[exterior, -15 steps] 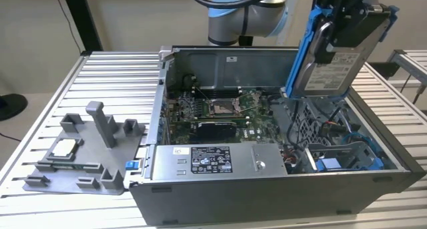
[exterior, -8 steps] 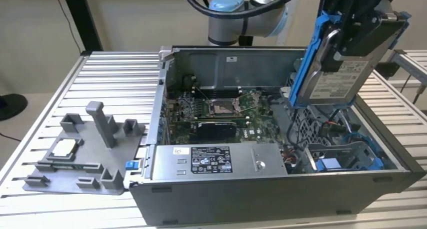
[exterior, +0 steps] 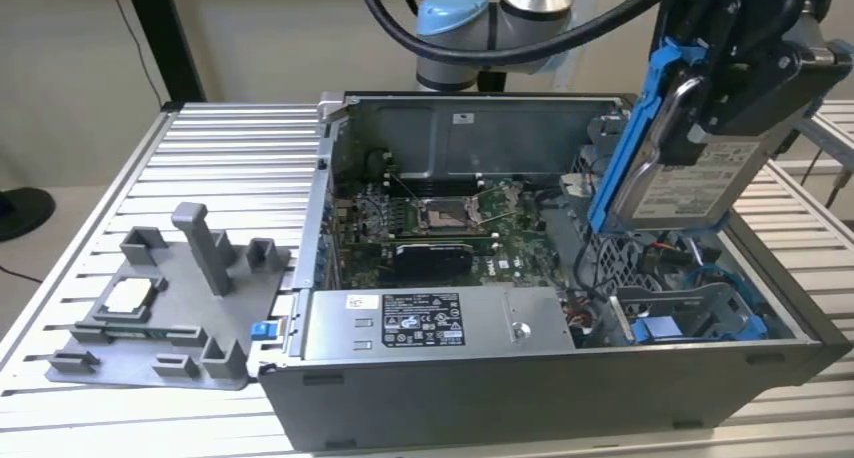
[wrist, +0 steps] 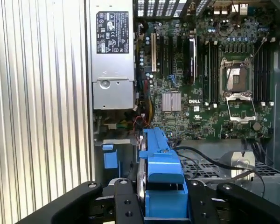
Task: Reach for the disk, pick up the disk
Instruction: 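Pick up the disk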
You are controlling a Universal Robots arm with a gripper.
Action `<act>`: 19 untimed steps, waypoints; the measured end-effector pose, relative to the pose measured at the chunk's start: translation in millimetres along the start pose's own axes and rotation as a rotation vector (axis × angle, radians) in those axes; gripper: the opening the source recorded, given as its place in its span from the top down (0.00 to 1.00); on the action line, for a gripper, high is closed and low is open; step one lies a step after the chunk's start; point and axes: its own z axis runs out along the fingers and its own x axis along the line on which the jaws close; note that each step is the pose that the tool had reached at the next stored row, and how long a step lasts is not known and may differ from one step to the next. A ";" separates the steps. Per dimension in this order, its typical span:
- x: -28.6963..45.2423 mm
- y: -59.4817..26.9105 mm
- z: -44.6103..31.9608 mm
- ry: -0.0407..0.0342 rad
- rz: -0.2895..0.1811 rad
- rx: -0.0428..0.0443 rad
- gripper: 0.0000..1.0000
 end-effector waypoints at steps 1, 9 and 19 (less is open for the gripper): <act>2.8 -0.9 0.0 0.0000 0.000 -0.0009 1.00; 22.1 -6.8 -0.3 0.0003 0.000 -0.0066 1.00; 35.2 -12.3 0.0 0.0006 0.000 -0.0092 1.00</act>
